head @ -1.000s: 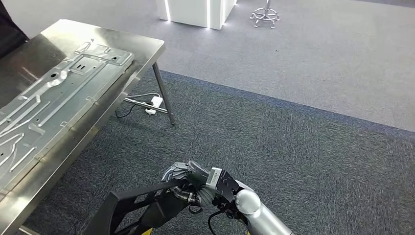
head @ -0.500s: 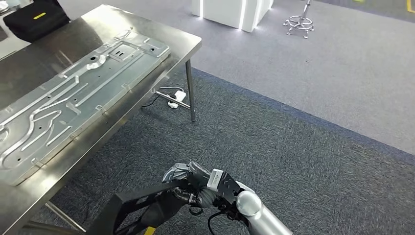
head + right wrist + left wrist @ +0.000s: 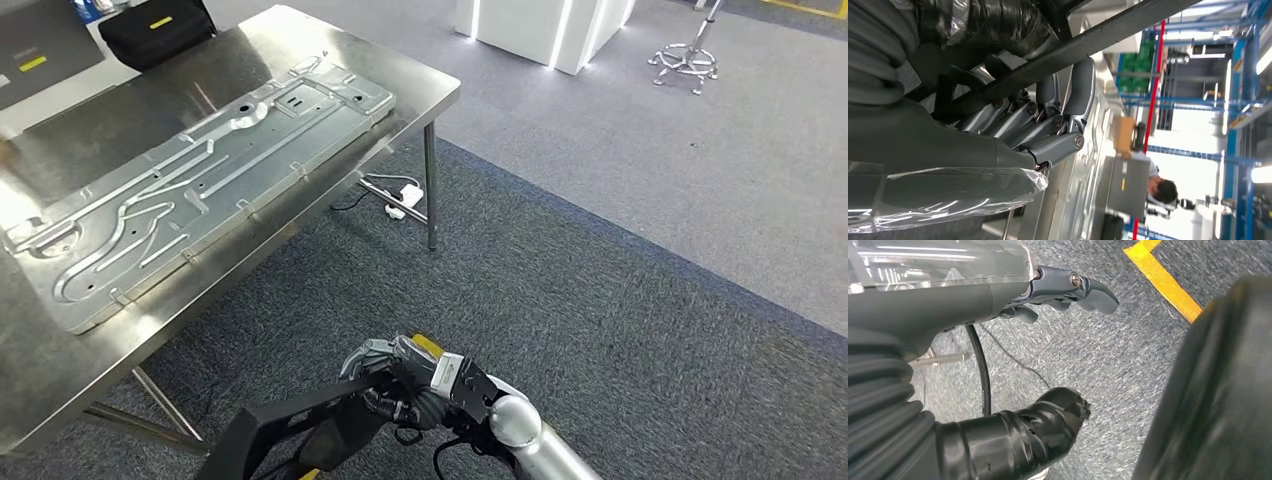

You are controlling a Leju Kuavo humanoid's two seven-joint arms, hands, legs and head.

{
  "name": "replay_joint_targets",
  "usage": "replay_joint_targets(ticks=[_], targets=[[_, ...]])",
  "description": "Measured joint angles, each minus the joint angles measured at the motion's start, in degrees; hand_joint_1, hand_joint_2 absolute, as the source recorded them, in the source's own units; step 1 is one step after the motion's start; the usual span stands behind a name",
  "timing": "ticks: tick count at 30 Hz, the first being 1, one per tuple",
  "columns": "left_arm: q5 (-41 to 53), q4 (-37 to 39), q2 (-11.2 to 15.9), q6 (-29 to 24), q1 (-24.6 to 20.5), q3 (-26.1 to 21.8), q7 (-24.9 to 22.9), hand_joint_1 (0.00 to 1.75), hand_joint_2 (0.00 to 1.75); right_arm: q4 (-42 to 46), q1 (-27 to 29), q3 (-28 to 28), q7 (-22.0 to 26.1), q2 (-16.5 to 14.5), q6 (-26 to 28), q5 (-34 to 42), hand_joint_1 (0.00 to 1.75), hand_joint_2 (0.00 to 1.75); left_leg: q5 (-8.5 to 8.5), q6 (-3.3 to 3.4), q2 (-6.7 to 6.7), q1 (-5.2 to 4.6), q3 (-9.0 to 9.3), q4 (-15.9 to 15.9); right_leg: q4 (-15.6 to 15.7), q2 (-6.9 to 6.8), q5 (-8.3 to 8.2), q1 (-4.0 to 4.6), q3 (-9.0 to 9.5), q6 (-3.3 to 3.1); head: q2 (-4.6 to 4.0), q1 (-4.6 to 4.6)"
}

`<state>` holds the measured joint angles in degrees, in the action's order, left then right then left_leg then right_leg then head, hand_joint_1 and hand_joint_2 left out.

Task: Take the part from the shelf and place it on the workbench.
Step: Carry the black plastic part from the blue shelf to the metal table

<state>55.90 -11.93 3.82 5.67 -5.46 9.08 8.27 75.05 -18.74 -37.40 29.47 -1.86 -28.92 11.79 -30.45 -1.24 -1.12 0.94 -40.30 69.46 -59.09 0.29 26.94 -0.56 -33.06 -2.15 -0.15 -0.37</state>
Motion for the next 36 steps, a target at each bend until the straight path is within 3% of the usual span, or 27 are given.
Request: replay_joint_targets(ticks=[2,3,5,7,11,12,14,16,17,18,19,21,23,27,29,31,33,34,35,36], targets=[[0.28,0.00,-0.04,0.09,0.05,-0.11,-0.44,0.00,1.75,0.00,0.10,0.00,-0.07,0.01,-0.33,0.28,1.75,1.75,-1.24,-0.20,0.52,0.12,-2.18,4.59,-0.03,-0.77,0.06,0.19,-0.05,-0.08,0.00,0.00],[0.38,0.00,-0.07,0.15,0.13,-0.17,-0.70,0.00,1.75,0.00,0.11,0.00,-0.10,0.01,-0.42,0.43,1.75,1.75,-0.26,-0.21,0.62,0.15,-1.66,3.71,-0.04,-1.03,0.08,0.23,-0.05,-0.07,0.00,0.00],[0.55,0.00,-0.08,0.24,0.18,-0.34,-1.19,0.00,1.75,0.01,0.06,0.00,-0.15,-0.02,-0.46,0.65,1.75,1.75,3.19,0.02,0.92,0.17,2.19,-3.49,-0.06,-1.34,0.18,0.24,0.07,0.08,0.00,0.01],[0.62,0.00,-0.10,0.34,0.06,-0.52,-1.59,0.00,1.75,0.01,-0.04,0.00,-0.19,-0.08,-0.48,0.80,1.75,1.75,5.08,0.56,1.27,-0.14,5.64,-9.95,-0.12,-1.51,0.34,0.42,0.08,0.54,0.00,0.01],[0.86,0.00,-0.20,0.66,0.16,-0.63,-2.06,0.00,1.75,-0.02,-0.10,0.00,-0.29,-0.20,-0.54,0.98,1.75,1.75,4.73,2.42,0.96,-0.50,6.69,-11.95,-1.73,-1.49,-0.12,0.26,-0.16,2.03,0.00,0.04],[0.95,0.00,-0.28,0.70,0.16,-0.63,-2.13,0.00,1.75,-0.01,-0.16,0.00,-0.32,-0.21,-0.53,1.03,1.75,1.75,4.65,2.89,0.85,-0.46,7.16,-12.12,-3.08,-1.32,0.43,0.18,-0.75,2.24,0.00,0.05],[1.03,0.00,-0.50,0.71,0.07,-0.68,-2.21,0.00,1.75,0.02,-0.26,0.01,-0.32,-0.22,-0.52,1.10,1.75,1.75,4.46,3.54,0.77,-0.46,7.74,-12.27,-8.25,-0.78,3.35,0.09,-3.56,2.51,0.00,0.10],[1.02,0.00,-0.59,0.72,0.07,-0.75,-2.27,0.00,1.75,-0.04,-0.11,0.01,-0.31,-0.20,-0.52,1.14,1.75,1.75,4.15,3.77,0.68,-0.54,8.02,-12.21,-14.76,-0.44,5.99,0.01,-7.62,2.81,0.00,0.10],[1.02,0.00,-0.63,0.74,0.12,-0.79,-2.28,0.00,1.75,-0.09,0.00,0.02,-0.32,-0.18,-0.51,1.15,1.75,1.75,3.95,3.72,0.58,-0.56,8.24,-12.17,-16.31,-0.38,6.04,-0.07,-8.93,2.93,0.00,0.09],[1.01,0.00,-0.68,0.76,0.16,-0.83,-2.28,0.00,1.75,-0.14,0.07,0.02,-0.32,-0.16,-0.51,1.15,1.75,1.75,3.66,3.60,0.45,-0.57,8.56,-12.10,-15.85,-0.36,4.93,-0.17,-9.26,2.95,0.00,0.09],[1.01,0.00,-0.78,0.78,0.19,-0.86,-2.28,0.00,1.75,-0.16,0.11,0.02,-0.33,-0.15,-0.50,1.15,1.75,1.75,3.29,3.43,0.30,-0.54,8.99,-12.01,-13.33,-0.37,2.86,-0.27,-8.51,2.91,0.00,0.10],[1.01,0.00,-0.99,0.80,0.20,-0.92,-2.28,0.00,1.75,-0.19,0.09,0.02,-0.34,-0.14,-0.50,1.16,1.75,1.75,2.34,2.95,0.08,-0.43,9.90,-11.81,-5.98,-0.29,-1.40,-0.39,-5.58,2.79,0.00,0.12],[1.02,0.00,-1.13,0.80,0.09,-0.97,-2.30,0.00,1.75,-0.25,0.07,0.02,-0.35,-0.12,-0.50,1.21,1.75,1.75,1.58,2.23,-0.01,-0.36,10.29,-11.73,-1.67,-0.20,-1.99,-0.09,-3.94,2.39,0.00,0.16],[1.16,0.00,-1.25,0.86,-0.01,-1.05,-2.39,0.00,1.75,-0.25,0.07,0.03,-0.38,-0.20,-0.52,1.32,1.75,1.75,1.35,0.85,0.11,-0.29,11.05,-10.62,-0.57,-0.03,-0.86,0.09,-2.09,0.66,0.00,0.19],[1.12,0.00,-1.37,0.88,-0.14,-1.09,-2.43,0.00,1.75,-0.19,-0.08,0.03,-0.38,-0.37,-0.53,1.39,1.75,1.75,1.15,0.52,0.43,-0.20,8.78,-5.80,-0.22,-0.18,0.06,-0.04,-0.25,-0.04,0.00,0.19],[1.04,0.00,-1.49,0.92,-0.29,-1.14,-2.44,0.00,1.75,-0.16,-0.14,0.03,-0.38,-0.48,-0.52,1.43,1.75,1.75,-0.80,0.15,0.65,-0.16,3.71,1.24,-0.13,-0.36,1.23,0.05,1.17,-0.42,0.00,0.17],[1.04,0.00,-1.52,0.97,-0.22,-1.21,-2.46,0.00,1.75,-0.16,-0.05,0.02,-0.40,-0.50,-0.52,1.43,1.75,1.75,-3.16,0.07,0.68,-0.16,-0.59,4.76,-0.13,-0.27,2.53,0.17,2.58,-0.48,0.00,0.17],[1.04,0.00,-1.53,0.98,-0.14,-1.27,-2.48,0.00,1.75,-0.16,-0.01,0.02,-0.42,-0.51,-0.52,1.43,1.75,1.75,-3.18,0.22,0.68,-0.18,-1.55,4.07,-0.13,-0.17,3.23,0.20,3.44,-0.46,0.00,0.18],[1.04,0.00,-1.53,1.00,-0.06,-1.34,-2.50,0.00,1.75,-0.15,0.00,0.02,-0.42,-0.54,-0.52,1.43,1.75,1.75,-1.65,0.49,0.69,-0.22,-1.68,1.68,-0.12,-0.08,4.01,0.22,4.43,-0.38,0.00,0.17],[1.04,0.01,-1.53,1.02,0.01,-1.42,-2.52,0.00,1.75,-0.15,0.00,0.02,-0.42,-0.57,-0.52,1.43,1.75,1.75,1.60,0.88,0.77,-0.32,-1.36,-1.82,-0.05,-0.06,4.83,0.22,5.28,-0.26,0.00,0.19]])
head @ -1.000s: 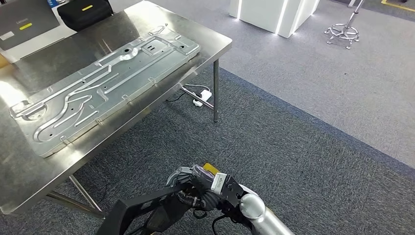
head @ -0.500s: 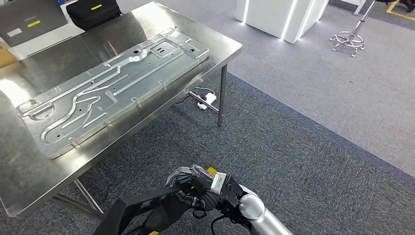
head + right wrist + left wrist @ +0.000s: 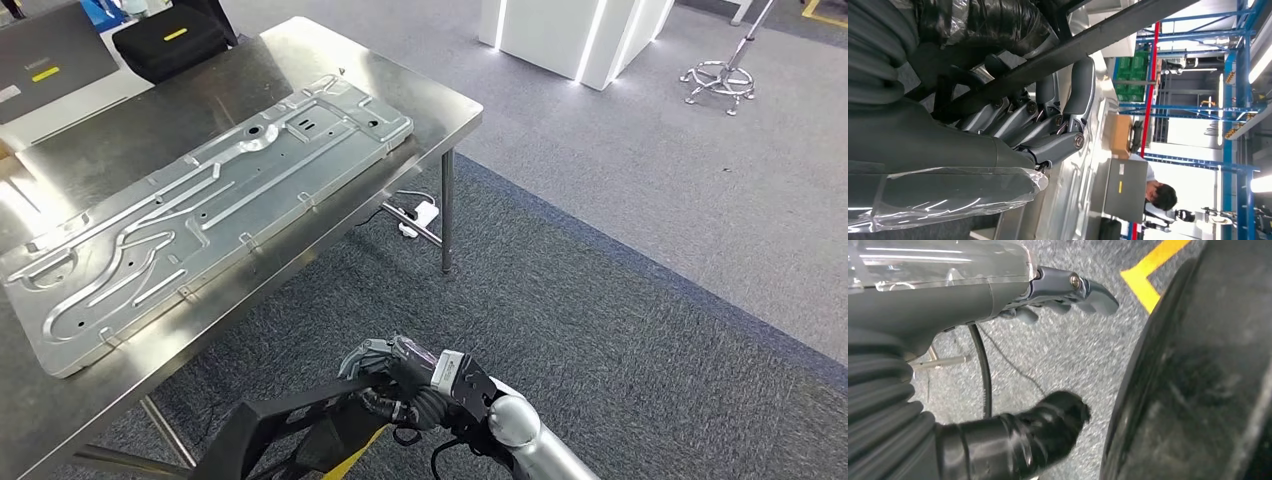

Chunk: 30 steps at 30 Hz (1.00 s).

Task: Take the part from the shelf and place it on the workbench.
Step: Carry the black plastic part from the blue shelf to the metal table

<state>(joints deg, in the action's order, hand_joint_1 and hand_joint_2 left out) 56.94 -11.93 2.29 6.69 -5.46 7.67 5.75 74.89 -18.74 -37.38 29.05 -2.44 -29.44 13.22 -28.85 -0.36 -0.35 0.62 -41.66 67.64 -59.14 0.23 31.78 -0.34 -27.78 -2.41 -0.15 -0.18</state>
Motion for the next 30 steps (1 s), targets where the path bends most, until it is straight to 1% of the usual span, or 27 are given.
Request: replay_joint_targets(ticks=[1,2,3,4,5,6,7,8,9,10,11,12,13,14,15,17,18,19,21,22,23,25,26,27,28,29,30], targets=[[-0.01,0.05,0.01,0.00,0.09,-0.06,-0.02,0.00,1.75,-0.02,0.00,0.00,0.01,-0.04,0.00,0.01,1.75,1.75,3.61,0.34,0.06,-0.24,0.29,-3.45,-0.05,0.02,0.81,0.04,0.90,0.20,0.00,0.03],[0.00,0.10,0.01,0.00,0.13,-0.11,-0.04,0.00,1.75,-0.04,0.02,0.00,0.01,-0.10,0.00,0.02,1.75,1.75,6.40,0.69,0.11,-0.48,0.64,-6.09,0.05,0.02,1.55,0.09,1.44,0.50,0.00,0.05],[-0.01,0.15,0.01,-0.01,0.12,-0.17,-0.05,0.00,1.75,-0.07,0.04,0.00,-0.01,-0.15,0.01,0.02,1.75,1.75,8.21,0.97,0.13,-0.72,0.84,-7.61,0.30,0.02,2.05,0.10,1.91,0.86,0.00,0.05],[0.00,0.19,0.01,-0.01,0.08,-0.24,-0.06,0.00,1.75,-0.09,0.07,0.00,-0.03,-0.20,0.01,0.02,1.75,1.75,8.34,1.21,0.09,-0.90,1.01,-8.17,0.26,0.03,2.09,0.13,2.33,1.22,0.00,0.06],[0.01,0.19,0.01,-0.01,0.00,-0.34,-0.05,0.00,1.75,-0.05,0.04,0.00,-0.04,-0.25,0.02,0.02,1.75,1.75,7.93,1.54,0.03,-0.92,1.61,-8.47,0.16,0.00,1.83,0.14,2.47,1.57,0.00,0.04],[0.01,0.19,-0.01,-0.01,-0.01,-0.44,-0.03,0.00,1.75,-0.01,0.02,0.00,-0.05,-0.29,0.03,0.02,1.75,1.75,7.77,1.85,-0.02,-0.89,2.36,-8.99,-0.78,-0.06,1.25,0.06,2.39,1.83,0.00,0.05],[0.02,0.19,-0.01,-0.01,0.02,-0.52,0.01,0.00,1.75,0.06,-0.06,0.00,-0.02,-0.31,0.03,0.03,1.75,1.75,7.45,2.17,-0.04,-0.82,3.30,-9.56,-2.91,-0.10,0.42,0.03,1.45,2.03,0.00,0.07],[0.03,0.19,-0.01,0.00,0.03,-0.58,0.05,0.00,1.75,0.11,-0.13,0.00,0.01,-0.32,0.03,0.05,1.75,1.75,7.07,2.45,-0.08,-0.74,4.30,-10.01,-5.84,-0.13,0.04,0.00,-0.27,2.23,0.00,0.06],[0.03,0.19,-0.01,0.01,0.01,-0.62,0.10,0.00,1.75,0.14,-0.11,0.00,0.04,-0.31,0.04,0.06,1.75,1.75,6.58,2.65,-0.09,-0.68,5.17,-10.33,-9.28,-0.14,0.38,-0.06,-2.64,2.36,0.00,0.07],[0.04,0.19,-0.01,0.02,-0.05,-0.65,0.16,0.00,1.75,0.15,-0.07,0.00,0.07,-0.27,0.05,0.07,1.75,1.75,5.96,2.81,-0.13,-0.65,5.94,-10.44,-12.37,-0.13,1.72,-0.05,-5.22,2.51,0.00,0.06],[0.06,0.19,0.00,0.04,-0.11,-0.67,0.20,0.00,1.75,0.14,0.04,0.00,0.07,-0.23,0.06,0.07,1.75,1.75,5.25,2.87,-0.20,-0.64,6.74,-10.47,-14.43,-0.13,3.97,-0.06,-7.59,2.65,0.00,0.05],[0.08,0.19,0.00,0.07,-0.14,-0.69,0.25,0.00,1.75,0.14,0.14,0.00,0.06,-0.20,0.07,0.07,1.75,1.75,4.49,2.87,-0.30,-0.63,7.66,-10.47,-15.15,-0.14,6.16,-0.10,-9.38,2.78,0.00,0.07],[0.10,0.19,-0.01,0.09,-0.15,-0.71,0.27,0.00,1.75,0.14,0.20,0.00,0.05,-0.17,0.07,0.07,1.75,1.75,3.70,2.83,-0.41,-0.63,8.71,-10.47,-14.50,-0.14,7.30,-0.13,-10.52,2.87,0.00,0.08],[0.12,0.19,-0.02,0.12,-0.16,-0.71,0.28,0.00,1.75,0.14,0.23,0.00,0.04,-0.16,0.07,0.06,1.75,1.75,2.88,2.78,-0.49,-0.62,9.83,-10.44,-12.59,-0.14,6.66,-0.16,-11.03,2.90,0.00,0.08],[0.14,0.19,-0.03,0.14,-0.14,-0.72,0.29,0.00,1.75,0.14,0.24,0.00,0.04,-0.13,0.07,0.06,1.75,1.75,2.04,2.68,-0.54,-0.62,10.78,-10.42,-9.61,-0.14,3.80,-0.18,-11.04,2.80,0.00,0.10],[0.15,0.25,-0.07,0.17,-0.24,-0.72,0.31,0.00,1.75,0.09,0.26,0.01,0.03,-0.01,0.07,0.05,1.75,1.75,0.42,2.22,-0.70,-0.76,12.20,-9.94,-3.66,-0.10,-4.02,-0.02,-10.89,2.35,0.00,0.10],[0.15,0.27,-0.08,0.17,-0.34,-0.73,0.32,0.00,1.75,0.07,0.28,0.02,0.01,0.04,0.07,0.05,1.75,1.75,-0.30,1.90,-0.82,-0.83,12.44,-9.80,-1.99,-0.10,-6.77,0.07,-10.79,2.06,0.00,0.09],[0.15,0.29,-0.08,0.16,-0.45,-0.73,0.32,0.00,1.75,0.06,0.27,0.02,-0.01,0.08,0.07,0.05,1.75,1.75,-0.73,1.55,-0.92,-0.90,12.78,-9.46,-1.28,-0.07,-7.95,0.18,-10.74,1.75,0.00,0.07],[0.15,0.29,-0.04,0.16,-0.54,-0.75,0.33,0.00,1.75,0.14,0.18,0.02,0.00,0.04,0.07,0.05,1.75,1.75,-1.21,0.96,-0.93,-0.84,13.15,-9.18,-1.06,-0.04,-7.93,0.11,-9.92,1.03,0.00,0.04],[0.15,0.30,-0.03,0.16,-0.55,-0.75,0.36,0.00,1.75,0.19,0.11,0.03,0.02,0.01,0.07,0.05,1.75,1.75,-1.36,0.70,-0.79,-0.77,13.08,-8.20,-0.84,-0.05,-7.79,0.06,-9.40,0.63,0.00,0.03],[0.16,0.30,-0.02,0.16,-0.58,-0.76,0.41,0.00,1.75,0.24,0.05,0.03,0.04,-0.03,0.06,0.06,1.75,1.75,-1.88,0.47,-0.64,-0.65,12.23,-6.40,-0.71,-0.08,-7.61,0.00,-8.84,0.26,0.00,0.03],[0.17,0.29,-0.05,0.15,-0.62,-0.76,0.62,0.00,1.75,0.27,0.01,0.03,0.09,-0.05,0.06,0.03,1.75,1.75,-4.18,0.04,-0.34,-0.42,8.63,-0.12,-0.56,-0.16,-7.06,0.02,-8.05,-0.20,0.00,0.02],[0.19,0.29,-0.05,0.15,-0.63,-0.76,0.74,0.00,1.75,0.27,0.02,0.03,0.15,-0.05,0.10,-0.13,1.75,1.75,-5.81,-0.18,-0.26,-0.31,6.32,3.20,-0.54,-0.17,-6.71,0.06,-7.76,-0.30,0.00,0.02],[0.24,0.30,-0.05,0.15,-0.58,-0.77,0.85,0.00,1.75,0.27,0.04,0.02,0.24,-0.05,0.18,-0.41,1.75,1.75,-6.89,-0.36,-0.20,-0.21,4.47,5.30,-0.54,-0.20,-6.34,0.09,-7.43,-0.33,0.00,0.02],[0.30,0.30,-0.02,0.15,-0.51,-0.78,0.95,0.00,1.75,0.27,0.06,0.02,0.33,-0.05,0.29,-0.74,1.75,1.75,-6.74,-0.49,-0.11,-0.13,3.41,5.63,-0.55,-0.24,-5.94,0.11,-7.01,-0.33,0.00,0.02],[0.38,0.30,0.02,0.15,-0.45,-0.79,1.02,0.00,1.75,0.28,0.06,0.02,0.42,-0.05,0.42,-1.13,1.75,1.75,-5.10,-0.55,0.04,-0.05,3.22,4.04,-0.55,-0.35,-5.50,0.11,-6.45,-0.29,0.00,0.02],[0.49,0.30,0.06,0.15,-0.41,-0.81,1.08,0.00,1.75,0.29,0.05,0.02,0.47,-0.05,0.56,-1.47,1.75,1.75,-2.15,-0.48,0.44,-0.03,3.93,0.74,-0.55,-0.56,-5.07,0.11,-5.83,-0.22,0.00,0.02]])
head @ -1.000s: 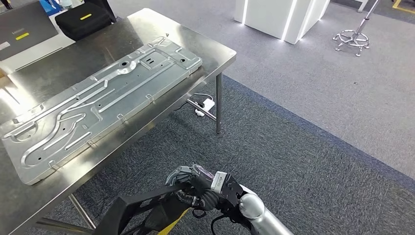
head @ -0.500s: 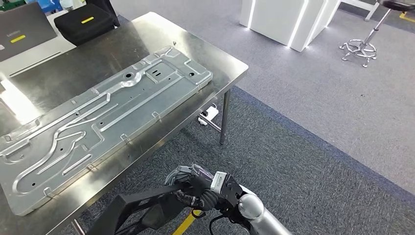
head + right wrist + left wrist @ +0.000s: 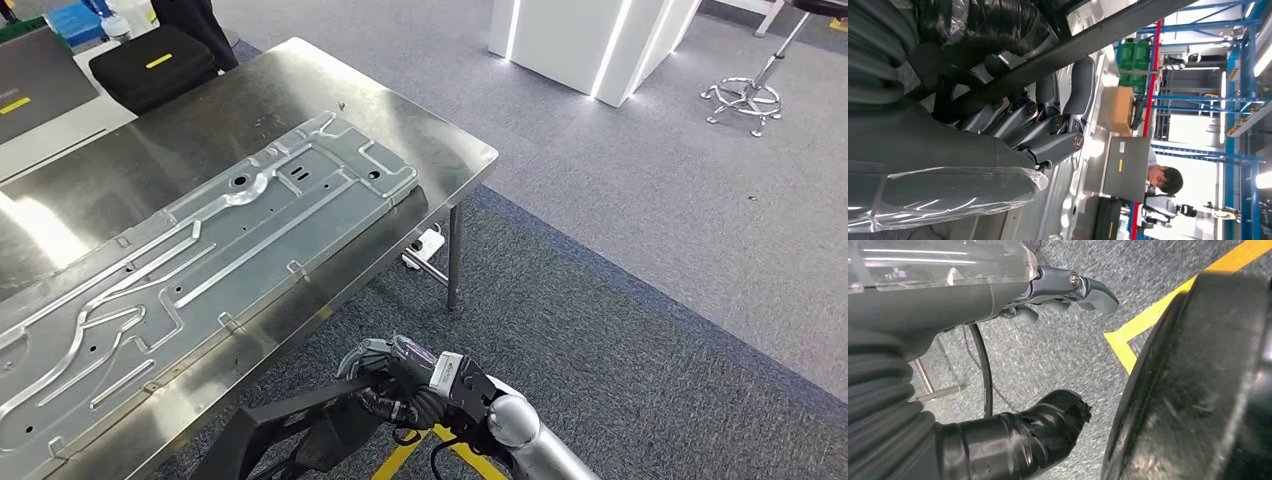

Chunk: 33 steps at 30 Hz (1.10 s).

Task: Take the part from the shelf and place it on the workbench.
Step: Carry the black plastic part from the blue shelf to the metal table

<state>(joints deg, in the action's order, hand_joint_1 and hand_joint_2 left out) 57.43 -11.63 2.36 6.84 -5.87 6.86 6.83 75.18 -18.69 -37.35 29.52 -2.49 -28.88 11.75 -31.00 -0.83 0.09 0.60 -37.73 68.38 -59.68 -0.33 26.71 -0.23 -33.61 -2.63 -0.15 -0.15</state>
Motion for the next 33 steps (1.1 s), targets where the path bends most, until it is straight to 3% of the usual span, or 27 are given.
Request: replay_joint_targets(ticks=[1,2,4,7,9,11,12,13,14,15,17,19,21,22,24,26,28,29,30,31,33], targets=[[0.11,0.00,0.04,0.00,-0.02,-0.03,0.07,0.00,1.75,0.01,-0.02,0.00,0.05,0.00,0.19,-0.27,1.75,1.75,2.89,0.20,0.85,-0.10,0.98,-3.76,-0.01,-0.27,0.44,0.02,0.65,0.15,0.00,0.02],[0.24,0.00,0.05,0.00,-0.11,-0.05,0.14,0.00,1.75,0.02,-0.03,0.00,0.11,0.01,0.37,-0.49,1.75,1.75,4.44,0.48,1.66,-0.30,1.72,-6.73,-0.04,-0.59,0.80,0.09,1.10,0.37,0.00,0.02],[0.49,0.00,0.08,-0.01,-0.35,-0.13,0.25,0.00,1.75,0.04,-0.06,0.00,0.24,0.02,0.65,-0.74,1.75,1.75,5.35,1.22,2.56,-0.76,2.30,-9.15,-0.05,-1.40,1.43,0.24,1.52,1.03,0.00,0.02],[0.89,0.00,0.15,-0.07,-0.23,-0.21,0.37,0.00,1.75,0.16,-0.10,-0.02,0.43,0.04,0.77,-1.13,1.75,1.75,6.57,2.28,1.32,-0.59,2.70,-9.90,-0.32,-2.22,2.47,0.28,1.75,2.07,0.00,0.03],[1.11,0.00,0.17,-0.08,-0.14,-0.21,0.51,0.00,1.75,0.37,-0.16,-0.02,0.56,0.11,0.87,-1.30,1.75,1.75,6.97,2.84,0.50,-0.30,3.07,-10.59,-3.87,-1.23,4.80,0.17,0.15,2.48,0.00,0.08],[1.37,0.00,0.18,-0.05,-0.15,-0.22,0.67,0.00,1.75,0.46,-0.06,-0.01,0.63,0.25,0.99,-1.41,1.75,1.75,6.91,3.13,-0.41,-0.43,3.08,-10.63,-10.84,-0.18,8.01,0.01,-3.47,2.68,0.00,0.13],[1.47,0.00,0.18,-0.03,-0.14,-0.23,0.71,0.00,1.75,0.45,0.04,-0.01,0.65,0.35,1.07,-1.48,1.75,1.75,6.84,3.18,-0.98,-0.46,3.08,-10.58,-13.75,0.00,8.78,-0.05,-5.17,2.77,0.00,0.14],[1.55,0.00,0.18,-0.01,-0.13,-0.25,0.74,0.00,1.75,0.45,0.12,-0.02,0.65,0.45,1.17,-1.54,1.75,1.75,6.76,3.17,-1.60,-0.47,3.08,-10.48,-14.92,0.08,8.42,-0.11,-6.09,2.82,0.00,0.13],[1.58,0.00,0.18,0.02,-0.13,-0.27,0.78,0.00,1.75,0.45,0.13,-0.02,0.65,0.54,1.30,-1.60,1.75,1.75,6.65,3.10,-2.24,-0.46,3.10,-10.31,-14.05,0.19,7.00,-0.17,-6.04,2.84,0.00,0.14],[1.62,0.00,0.18,0.02,-0.13,-0.31,0.83,0.00,1.75,0.46,0.09,-0.02,0.65,0.60,1.40,-1.63,1.75,1.75,6.51,2.97,-2.89,-0.43,3.12,-10.09,-11.14,0.52,4.75,-0.27,-4.96,2.80,0.00,0.13],[1.69,0.00,0.18,0.03,-0.12,-0.38,0.93,0.00,1.75,0.47,-0.07,-0.02,0.66,0.64,1.54,-1.72,1.75,1.75,6.18,2.58,-4.02,-0.39,2.96,-9.56,-4.20,2.61,1.39,-0.54,-2.12,2.67,0.00,0.14],[1.74,0.00,0.25,0.03,-0.04,-0.51,0.99,0.00,1.75,0.50,-0.18,-0.01,0.69,0.66,1.56,-1.81,1.75,1.75,6.14,1.98,-4.97,-0.39,2.55,-9.34,-1.09,3.97,0.63,-0.59,-0.94,2.50,0.00,0.13],[1.89,0.00,0.42,0.02,0.16,-0.72,1.01,0.00,1.75,0.52,-0.35,-0.02,0.71,0.64,1.59,-1.94,1.75,1.75,6.33,1.26,-5.81,-0.28,2.31,-9.50,-0.69,3.15,0.42,-0.49,-0.75,2.01,0.00,0.12],[1.97,0.00,0.49,0.02,0.28,-0.80,1.02,0.00,1.75,0.53,-0.48,-0.02,0.71,0.63,1.60,-2.02,1.75,1.75,6.13,0.95,-5.50,-0.24,2.20,-9.25,-0.40,2.63,0.28,-0.50,-0.53,1.65,0.00,0.10],[2.06,0.00,0.58,0.02,0.31,-0.90,1.03,0.00,1.75,0.54,-0.72,-0.02,0.73,0.61,1.61,-2.12,1.75,1.75,4.15,0.44,-3.49,-0.23,0.79,-6.08,0.17,1.35,0.04,-0.59,-0.12,0.95,0.00,0.08],[2.13,0.00,0.54,0.01,0.22,-0.92,1.04,0.00,1.75,0.52,-0.81,-0.02,0.73,0.62,1.64,-2.20,1.75,1.75,0.65,0.03,-1.37,-0.12,-2.41,0.84,0.28,-0.03,0.08,-0.32,-0.03,0.58,0.00,0.07],[2.27,0.00,0.53,0.02,0.28,-0.93,1.01,0.00,1.75,0.50,-0.86,-0.02,0.68,0.63,1.73,-2.28,1.75,1.75,-0.90,-0.20,-0.75,0.02,-4.71,5.76,0.27,-1.43,0.16,-0.09,-0.08,0.47,0.00,0.06],[2.40,0.00,0.53,0.03,0.36,-0.93,0.98,0.00,1.75,0.50,-0.98,-0.02,0.67,0.63,1.78,-2.31,1.75,1.75,-0.20,-0.18,-0.57,0.05,-4.37,5.30,0.26,-2.08,0.17,-0.02,-0.10,0.45,0.00,0.06],[2.52,0.00,0.53,0.05,0.42,-0.94,0.95,0.00,1.75,0.50,-1.19,-0.01,0.67,0.62,1.83,-2.31,1.75,1.75,1.30,-0.07,-0.22,0.04,-2.90,2.73,0.26,-2.69,0.18,0.02,-0.08,0.47,0.00,0.06],[2.64,0.00,0.53,0.07,0.42,-0.95,0.92,0.00,1.75,0.50,-1.53,-0.01,0.67,0.60,1.86,-2.32,1.75,1.75,3.07,0.17,0.79,-0.07,-0.57,-1.31,0.26,-3.24,0.21,0.08,-0.01,0.50,0.00,0.05],[2.77,0.00,0.54,0.10,0.18,-0.98,0.90,0.00,1.75,0.49,-2.45,0.01,0.64,0.54,1.96,-2.33,1.75,1.75,5.02,0.87,3.02,-0.57,3.16,-8.09,0.22,-4.19,0.35,0.33,0.16,0.82,0.00,0.07]])
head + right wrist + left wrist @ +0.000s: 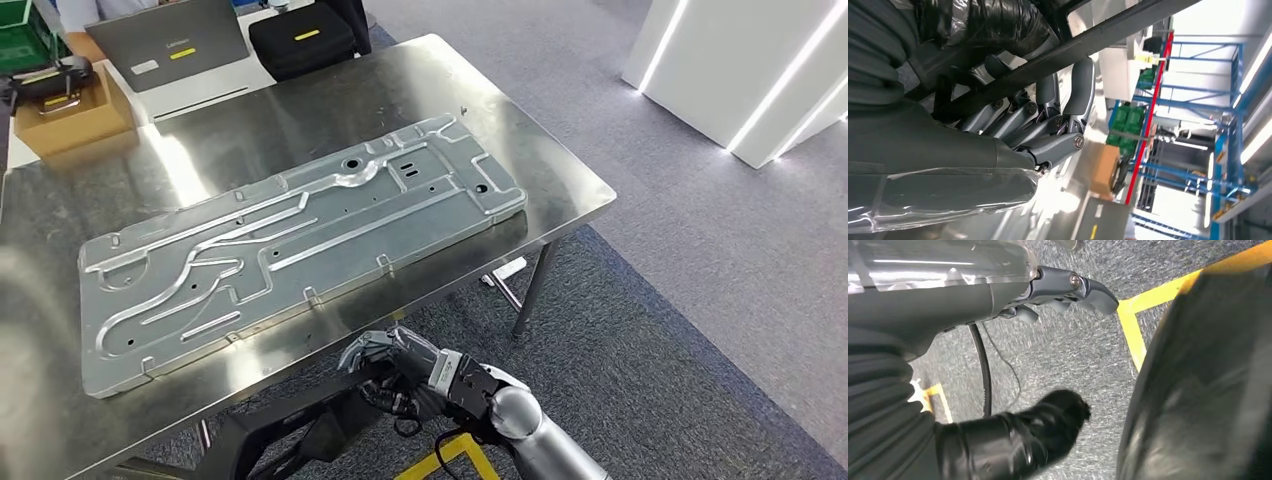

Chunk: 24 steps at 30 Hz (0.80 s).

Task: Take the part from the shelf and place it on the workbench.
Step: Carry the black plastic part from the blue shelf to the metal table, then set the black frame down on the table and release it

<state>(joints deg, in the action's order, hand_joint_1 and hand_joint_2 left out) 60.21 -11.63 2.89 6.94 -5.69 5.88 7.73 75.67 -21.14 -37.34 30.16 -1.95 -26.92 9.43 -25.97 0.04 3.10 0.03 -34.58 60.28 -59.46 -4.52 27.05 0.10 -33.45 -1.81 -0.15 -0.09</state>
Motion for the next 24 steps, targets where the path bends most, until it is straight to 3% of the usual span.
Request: replay_joint_targets(ticks=[1,4,6,8,9,10,11,13,15,16,20,22,24], targets=[[0.06,0.00,0.00,0.09,-0.15,-0.02,-0.02,0.00,1.75,-0.04,-0.56,0.01,-0.07,-0.08,0.06,-0.01,1.75,1.75,0.20,0.36,0.64,-0.26,0.76,-1.60,-0.01,-0.46,0.09,0.07,0.12,0.27,0.00,0.01],[0.37,0.00,-0.03,0.63,-0.31,-0.07,-0.17,0.00,1.75,-0.27,-2.45,0.09,-0.78,-0.56,0.18,0.21,1.75,1.75,0.49,1.23,-0.69,-0.41,0.98,-2.55,-0.01,-1.41,0.38,-0.08,0.55,1.26,0.00,0.01],[0.64,0.00,-0.16,0.96,-0.50,-0.09,-0.31,0.00,1.75,-0.56,-4.01,0.33,-1.40,-0.94,0.17,0.74,1.75,1.75,1.12,1.88,-1.52,-0.08,1.45,-3.25,-2.53,0.67,2.13,-0.25,-0.36,1.83,0.00,0.05],[0.94,0.00,-0.32,1.17,-0.80,-0.09,-0.46,0.00,1.75,-1.18,-5.67,0.73,-2.43,-1.14,0.08,1.74,1.75,1.75,1.45,2.31,-2.26,0.10,1.47,-3.43,-9.27,3.46,5.63,-0.41,-3.56,2.12,0.00,0.09],[1.07,0.00,-0.37,1.28,-0.89,-0.09,-0.58,0.00,1.75,-1.73,-6.54,0.96,-3.30,-1.24,-0.04,2.46,1.75,1.75,1.51,2.41,-2.65,0.10,1.39,-3.38,-12.94,4.07,7.01,-0.44,-5.46,2.21,0.00,0.08],[1.16,0.00,-0.42,1.45,-0.94,-0.09,-0.69,0.00,1.75,-2.45,-7.46,1.17,-4.41,-1.38,-0.16,3.31,1.75,1.75,1.49,2.39,-3.04,0.10,1.34,-3.29,-15.20,4.30,7.35,-0.48,-6.78,2.29,0.00,0.09],[1.25,0.00,-0.49,1.62,-0.98,-0.09,-0.83,0.00,1.75,-3.27,-8.58,1.32,-5.62,-1.60,-0.23,4.25,1.75,1.75,1.44,2.32,-3.37,0.11,1.32,-3.17,-15.50,4.37,6.59,-0.53,-7.23,2.34,0.00,0.09],[1.43,0.00,-0.67,1.86,-1.05,-0.09,-1.03,0.00,1.75,-5.17,-11.45,1.51,-7.86,-2.26,-0.18,6.08,1.75,1.75,1.19,2.01,-3.83,0.16,1.29,-2.73,-10.03,4.42,2.46,-0.73,-5.22,2.31,0.00,0.09],[1.69,0.00,-0.86,1.92,-1.22,-0.10,-1.14,0.00,1.75,-7.13,-14.71,1.73,-9.34,-3.02,0.10,7.51,1.75,1.75,0.78,1.46,-4.14,0.03,0.92,-1.97,-3.31,4.66,-0.46,-0.79,-2.47,2.08,0.00,0.08],[1.84,0.00,-0.91,1.93,-1.31,-0.10,-1.20,0.00,1.75,-8.08,-16.22,1.84,-9.93,-3.37,0.37,8.01,1.75,1.75,0.66,1.16,-4.25,-0.04,0.67,-1.69,-1.52,4.76,-0.96,-0.74,-1.81,1.92,0.00,0.07],[2.52,0.00,-1.01,2.18,-1.42,-0.13,-1.74,0.00,1.75,-11.98,-21.80,2.22,-12.59,-4.79,2.24,9.64,1.75,1.75,0.15,-0.03,-4.22,0.18,-0.09,-0.93,-0.50,4.70,-1.27,-0.61,-1.74,0.65,0.00,0.04],[2.91,0.00,-1.20,2.41,-1.47,-0.13,-2.06,0.00,1.75,-14.04,-25.16,2.65,-13.86,-5.64,3.54,10.34,1.75,1.75,-2.31,-0.60,-3.86,0.37,-2.08,3.27,-0.20,4.53,-1.45,-0.76,-1.63,0.08,0.00,0.02],[3.28,0.00,-1.40,2.62,-1.48,-0.13,-2.39,0.00,1.75,-16.07,-28.36,3.01,-15.06,-6.33,4.86,10.74,1.75,1.75,-5.50,-1.00,-3.68,0.55,-5.76,10.73,-0.20,4.36,-1.40,-0.65,-1.65,-0.14,0.00,0.02]])
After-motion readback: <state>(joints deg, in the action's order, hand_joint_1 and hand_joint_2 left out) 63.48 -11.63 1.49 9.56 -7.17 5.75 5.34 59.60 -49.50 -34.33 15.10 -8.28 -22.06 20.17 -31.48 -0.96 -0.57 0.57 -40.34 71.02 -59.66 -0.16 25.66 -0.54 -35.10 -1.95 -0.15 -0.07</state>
